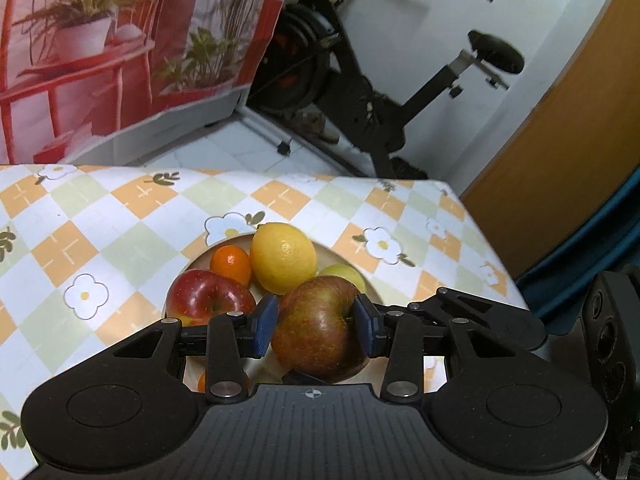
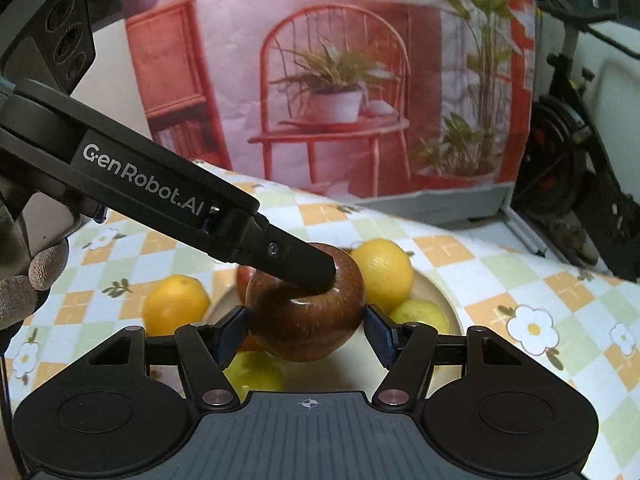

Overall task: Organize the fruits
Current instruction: 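Carry the dark red apple onto the plate with the left tool and release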

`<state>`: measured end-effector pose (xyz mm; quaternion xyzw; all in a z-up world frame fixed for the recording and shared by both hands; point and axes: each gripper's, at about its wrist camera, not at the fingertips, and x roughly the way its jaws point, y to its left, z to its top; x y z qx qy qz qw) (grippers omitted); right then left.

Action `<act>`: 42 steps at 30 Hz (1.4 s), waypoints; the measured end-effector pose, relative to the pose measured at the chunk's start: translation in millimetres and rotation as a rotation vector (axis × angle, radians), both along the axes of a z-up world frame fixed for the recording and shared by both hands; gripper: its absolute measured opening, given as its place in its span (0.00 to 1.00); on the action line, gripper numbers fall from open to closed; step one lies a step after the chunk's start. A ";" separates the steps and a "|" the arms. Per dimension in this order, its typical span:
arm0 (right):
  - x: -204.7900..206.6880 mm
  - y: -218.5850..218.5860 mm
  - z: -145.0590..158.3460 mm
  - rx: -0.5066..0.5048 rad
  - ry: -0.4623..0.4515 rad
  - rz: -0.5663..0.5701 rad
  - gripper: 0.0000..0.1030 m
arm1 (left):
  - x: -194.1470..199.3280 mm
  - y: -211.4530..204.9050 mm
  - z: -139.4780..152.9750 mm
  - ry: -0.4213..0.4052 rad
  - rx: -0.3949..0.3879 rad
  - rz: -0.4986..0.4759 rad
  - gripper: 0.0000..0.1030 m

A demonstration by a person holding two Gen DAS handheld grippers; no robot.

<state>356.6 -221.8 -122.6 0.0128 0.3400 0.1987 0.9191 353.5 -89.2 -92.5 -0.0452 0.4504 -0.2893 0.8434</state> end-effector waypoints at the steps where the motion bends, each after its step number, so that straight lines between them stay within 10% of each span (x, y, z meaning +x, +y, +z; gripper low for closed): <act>1: 3.1 -1.8 -3.8 0.005 0.008 -0.004 0.58 | 2.9 -1.8 -1.9 0.006 0.009 -0.004 0.43; 31: 2.4 -18.0 -30.5 0.073 0.073 -0.051 0.59 | 14.5 -25.9 -14.0 -0.024 0.201 -0.051 0.38; 42: -73.7 -54.9 -39.3 0.127 -0.064 -0.293 0.60 | 7.2 -26.4 -12.7 -0.060 0.219 -0.020 0.38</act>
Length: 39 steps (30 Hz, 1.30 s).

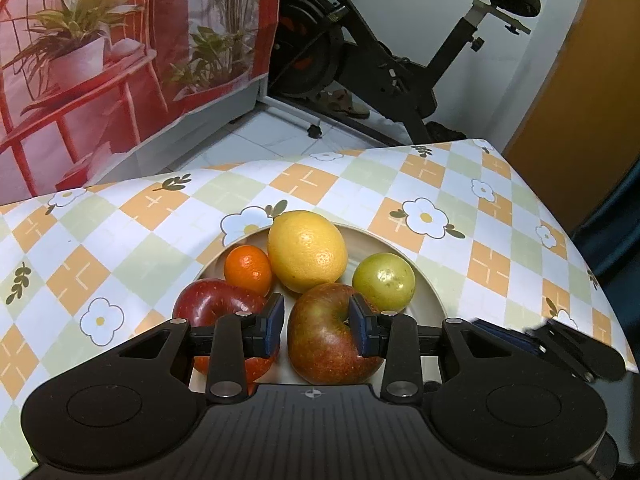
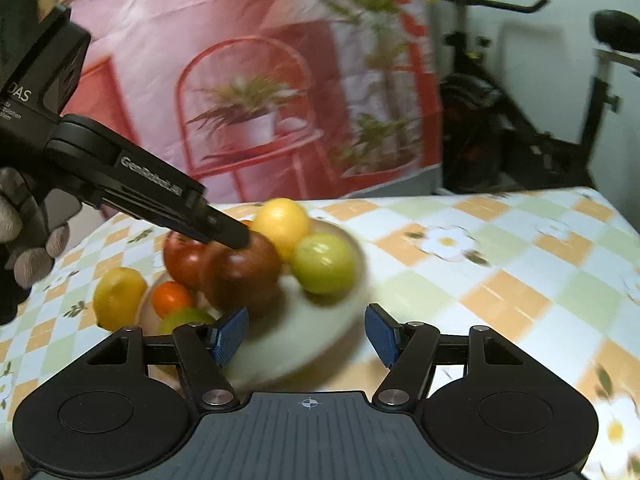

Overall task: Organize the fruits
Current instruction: 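Carry the dark red apple onto the plate with the left tool and release, then move the left tool to the large yellow citrus and grasp it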

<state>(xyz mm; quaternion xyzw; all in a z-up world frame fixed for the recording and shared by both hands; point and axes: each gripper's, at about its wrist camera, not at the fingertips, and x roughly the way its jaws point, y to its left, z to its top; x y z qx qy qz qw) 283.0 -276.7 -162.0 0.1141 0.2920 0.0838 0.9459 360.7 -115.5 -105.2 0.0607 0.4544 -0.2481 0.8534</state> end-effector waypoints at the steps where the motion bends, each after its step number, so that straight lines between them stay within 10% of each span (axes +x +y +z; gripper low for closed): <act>1: -4.8 -3.7 -1.4 0.006 -0.004 -0.014 0.60 | -0.6 -0.6 0.2 -0.002 0.003 0.003 0.38; 19: -32.2 9.2 14.6 0.015 -0.018 0.012 0.60 | -35.5 71.1 33.1 -0.089 -0.061 0.090 0.38; 39: -30.7 35.2 24.1 -0.031 0.055 0.041 0.60 | -22.4 133.9 -3.4 -0.007 -0.150 0.200 0.44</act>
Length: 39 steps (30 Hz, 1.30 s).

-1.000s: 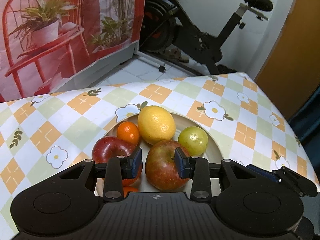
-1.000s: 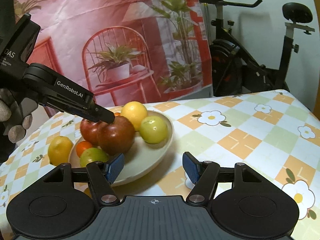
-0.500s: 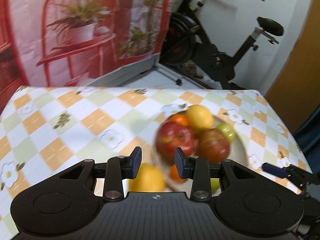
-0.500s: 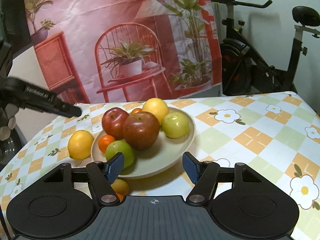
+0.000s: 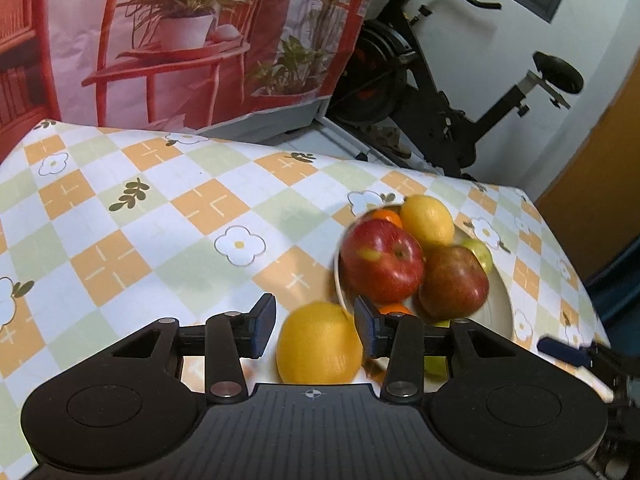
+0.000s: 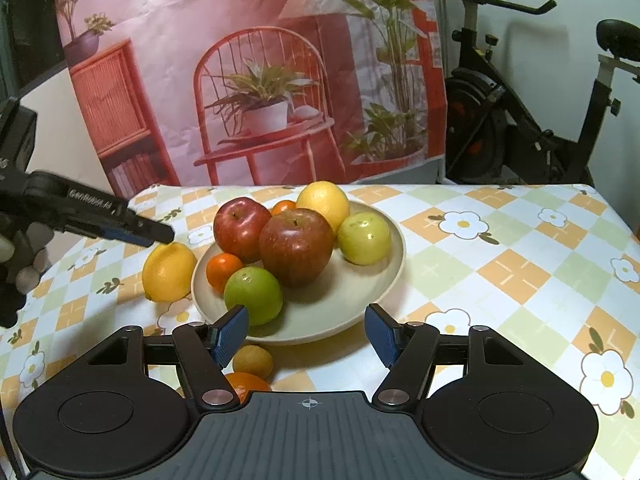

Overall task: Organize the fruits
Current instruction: 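Move the left tool to the large yellow citrus and grasp it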

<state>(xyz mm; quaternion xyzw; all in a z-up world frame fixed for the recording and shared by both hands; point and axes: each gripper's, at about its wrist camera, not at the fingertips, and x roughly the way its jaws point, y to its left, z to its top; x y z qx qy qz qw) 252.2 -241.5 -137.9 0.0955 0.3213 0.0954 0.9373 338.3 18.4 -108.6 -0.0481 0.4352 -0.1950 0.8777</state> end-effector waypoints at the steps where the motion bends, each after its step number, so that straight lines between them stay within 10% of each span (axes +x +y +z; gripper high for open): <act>1: 0.8 0.8 0.0 -0.001 0.004 0.000 0.60 | 5.2 -0.2 -1.3 0.005 -0.010 0.008 0.44; 15: 7.7 23.1 8.9 -0.054 0.034 0.050 0.60 | 22.7 7.9 -21.1 0.101 -0.086 -0.018 0.31; 39: 79.2 175.5 -8.3 -0.191 0.105 0.451 0.53 | -19.6 88.8 -21.2 0.093 -0.252 0.078 0.31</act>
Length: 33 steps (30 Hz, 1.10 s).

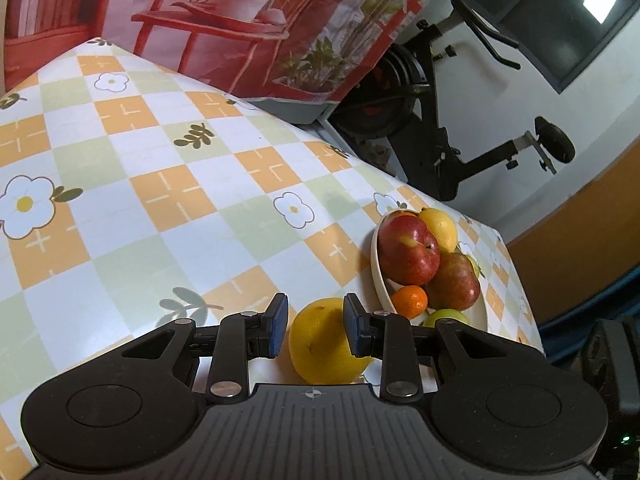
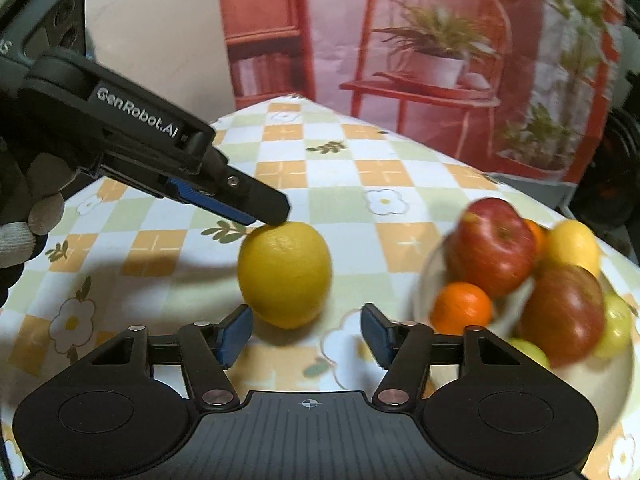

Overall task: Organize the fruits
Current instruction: 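Move the left tool to the large yellow citrus and grasp it, then carry the yellow citrus onto the plate with the left tool and open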

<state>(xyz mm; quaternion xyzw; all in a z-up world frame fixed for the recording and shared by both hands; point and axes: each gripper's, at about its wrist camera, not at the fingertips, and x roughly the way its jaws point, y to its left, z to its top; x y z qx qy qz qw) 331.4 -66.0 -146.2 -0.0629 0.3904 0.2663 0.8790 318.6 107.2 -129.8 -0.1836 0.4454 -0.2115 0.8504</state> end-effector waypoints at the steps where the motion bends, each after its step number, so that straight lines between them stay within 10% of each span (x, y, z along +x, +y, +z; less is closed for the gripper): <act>1: 2.9 4.5 -1.6 -0.003 0.003 0.009 0.53 | 0.7 0.4 -0.5 -0.002 -0.001 0.002 0.31; 33: -21.8 -45.4 4.0 0.141 -0.002 -0.134 0.43 | -1.0 -48.3 6.7 -0.009 -0.121 -0.072 0.32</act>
